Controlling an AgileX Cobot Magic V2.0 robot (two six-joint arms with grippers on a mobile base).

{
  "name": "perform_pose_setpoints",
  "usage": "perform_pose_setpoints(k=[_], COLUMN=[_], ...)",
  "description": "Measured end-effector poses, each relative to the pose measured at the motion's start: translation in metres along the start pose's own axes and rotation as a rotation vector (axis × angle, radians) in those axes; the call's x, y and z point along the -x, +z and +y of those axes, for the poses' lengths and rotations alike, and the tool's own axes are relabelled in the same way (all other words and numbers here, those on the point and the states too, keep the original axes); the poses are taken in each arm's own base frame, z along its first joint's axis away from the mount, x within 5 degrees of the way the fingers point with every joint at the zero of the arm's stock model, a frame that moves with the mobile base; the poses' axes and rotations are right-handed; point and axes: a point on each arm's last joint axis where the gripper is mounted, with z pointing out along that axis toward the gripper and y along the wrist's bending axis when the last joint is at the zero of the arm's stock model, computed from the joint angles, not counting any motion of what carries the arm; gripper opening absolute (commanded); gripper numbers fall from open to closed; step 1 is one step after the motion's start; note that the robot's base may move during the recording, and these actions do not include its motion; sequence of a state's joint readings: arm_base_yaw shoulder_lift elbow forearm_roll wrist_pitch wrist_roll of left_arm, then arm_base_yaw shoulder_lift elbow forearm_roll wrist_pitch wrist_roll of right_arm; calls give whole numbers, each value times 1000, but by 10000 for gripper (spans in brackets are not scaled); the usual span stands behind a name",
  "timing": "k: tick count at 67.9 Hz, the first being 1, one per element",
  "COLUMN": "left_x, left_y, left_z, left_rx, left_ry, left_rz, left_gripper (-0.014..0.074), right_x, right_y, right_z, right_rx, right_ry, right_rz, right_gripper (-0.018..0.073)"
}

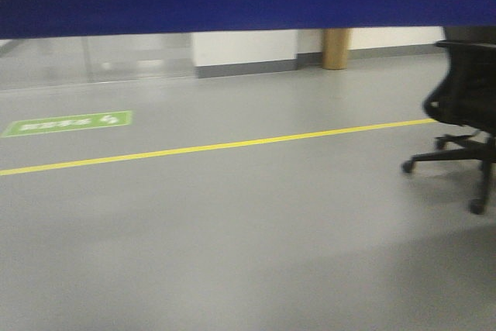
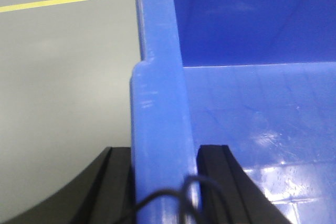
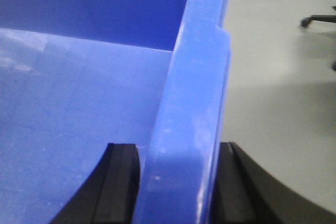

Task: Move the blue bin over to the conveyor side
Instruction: 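Hold the bin and drive up to the red-framed conveyor table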

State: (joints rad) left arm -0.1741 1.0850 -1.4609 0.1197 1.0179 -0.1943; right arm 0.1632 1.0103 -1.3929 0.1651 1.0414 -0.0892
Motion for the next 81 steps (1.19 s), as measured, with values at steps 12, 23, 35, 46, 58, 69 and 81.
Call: perform_pose_setpoints(k=[12, 23, 35, 46, 58, 69, 81], left_x=[0, 0, 0, 0, 0, 0, 0], left_y=[0, 0, 0, 0, 0, 0, 0], left_z=[0, 0, 0, 0, 0, 0, 0], left_rx=[0, 0, 0, 3, 4, 5, 5], left_ry=[0, 0, 0, 2, 2, 3, 3], left_rz=[0, 0, 0, -1, -1, -3, -3], left_gripper=[2, 2, 2, 2, 2, 2, 2], right_x=[0, 0, 0, 0, 0, 0, 0], right_y=[0, 0, 0, 0, 0, 0, 0], right_z=[0, 0, 0, 0, 0, 0, 0], right_rx=[0, 0, 0, 0, 0, 1, 1], right_ry=[0, 0, 0, 0, 0, 1, 1], right_rz=[-2, -2, -2, -2, -2, -2, -2], right_gripper=[-78, -78, -78, -78, -78, -78, -78])
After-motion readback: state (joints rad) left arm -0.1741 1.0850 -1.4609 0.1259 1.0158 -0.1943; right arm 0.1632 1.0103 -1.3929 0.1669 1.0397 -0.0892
